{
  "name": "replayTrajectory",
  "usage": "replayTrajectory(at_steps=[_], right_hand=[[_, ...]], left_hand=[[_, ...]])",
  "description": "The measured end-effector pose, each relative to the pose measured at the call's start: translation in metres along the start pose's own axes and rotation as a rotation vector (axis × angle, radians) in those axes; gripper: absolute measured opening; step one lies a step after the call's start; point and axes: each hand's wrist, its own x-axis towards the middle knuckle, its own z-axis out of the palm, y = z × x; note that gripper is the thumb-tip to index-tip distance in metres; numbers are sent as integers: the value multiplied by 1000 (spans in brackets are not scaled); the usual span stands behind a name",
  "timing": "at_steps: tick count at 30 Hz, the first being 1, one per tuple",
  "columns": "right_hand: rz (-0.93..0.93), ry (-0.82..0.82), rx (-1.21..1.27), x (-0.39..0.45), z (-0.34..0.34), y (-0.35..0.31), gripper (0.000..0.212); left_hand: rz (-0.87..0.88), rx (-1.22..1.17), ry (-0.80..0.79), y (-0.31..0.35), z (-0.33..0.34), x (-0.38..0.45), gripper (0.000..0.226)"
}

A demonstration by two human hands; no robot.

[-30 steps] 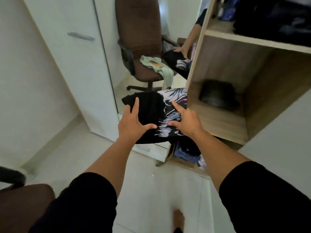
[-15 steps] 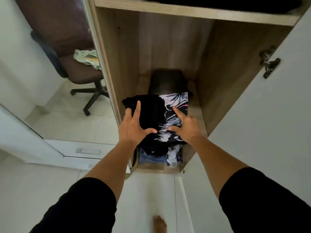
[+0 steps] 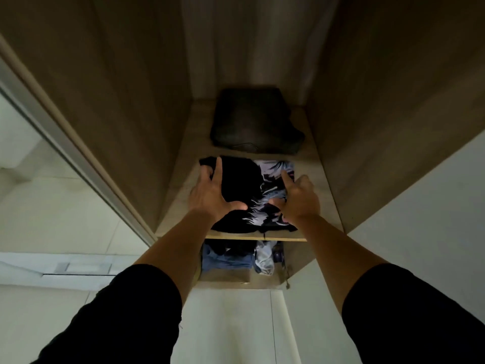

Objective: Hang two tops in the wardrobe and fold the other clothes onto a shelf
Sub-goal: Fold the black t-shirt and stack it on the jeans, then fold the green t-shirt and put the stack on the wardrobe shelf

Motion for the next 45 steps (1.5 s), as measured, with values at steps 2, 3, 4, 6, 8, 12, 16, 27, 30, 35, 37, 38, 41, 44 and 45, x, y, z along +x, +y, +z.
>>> replayTrajectory(at_steps=[2, 3, 4, 6, 8, 12, 16, 27, 30, 35, 37, 38, 41, 44, 45], right_hand=[[9, -11, -45, 8, 16, 8, 73], [5, -25, -30, 11, 24, 12, 71], [-2, -34, -1, 15, 30, 14, 69], [-18, -31, 51, 24, 40, 17, 68], [-23, -37, 51, 33, 44, 18, 68], [29, -119, 22, 33, 37, 17, 67], [27, -44, 44, 8, 15, 2, 66], [-155, 30, 314, -112, -69, -75, 59], [-195, -38, 306, -146, -84, -102, 55], [-357, -87, 370, -221, -102, -159, 54], [-419, -110, 385, -248, -106, -181, 54], [-442, -120, 396, -262, -109, -194, 54], [-517, -158, 432, -301, -112, -236, 55], [-651, -209, 438, -342, -112, -282, 54], [-696, -222, 431, -354, -112, -297, 53]], left_hand=[[-13, -4, 3, -5, 16, 10, 127], [-26, -24, 7, -7, 21, 14, 126], [-37, -51, 13, -10, 25, 19, 125], [-41, -101, 24, -14, 30, 29, 124], [-53, -127, 24, -14, 31, 37, 122], [-99, -23, 4, -10, 25, 34, 112], [-103, -24, 92, -9, 8, -3, 90], [-291, -191, 181, 4, -88, -163, 68], [-294, -179, 258, -5, -110, -215, 67], [-459, -149, 342, -37, -154, -310, 67], [-525, -147, 390, -52, -173, -351, 68], [-553, -137, 413, -59, -183, -372, 68], [-628, -113, 482, -83, -209, -434, 67], [-744, -92, 556, -111, -229, -493, 66], [-790, -86, 576, -121, -235, -512, 66]])
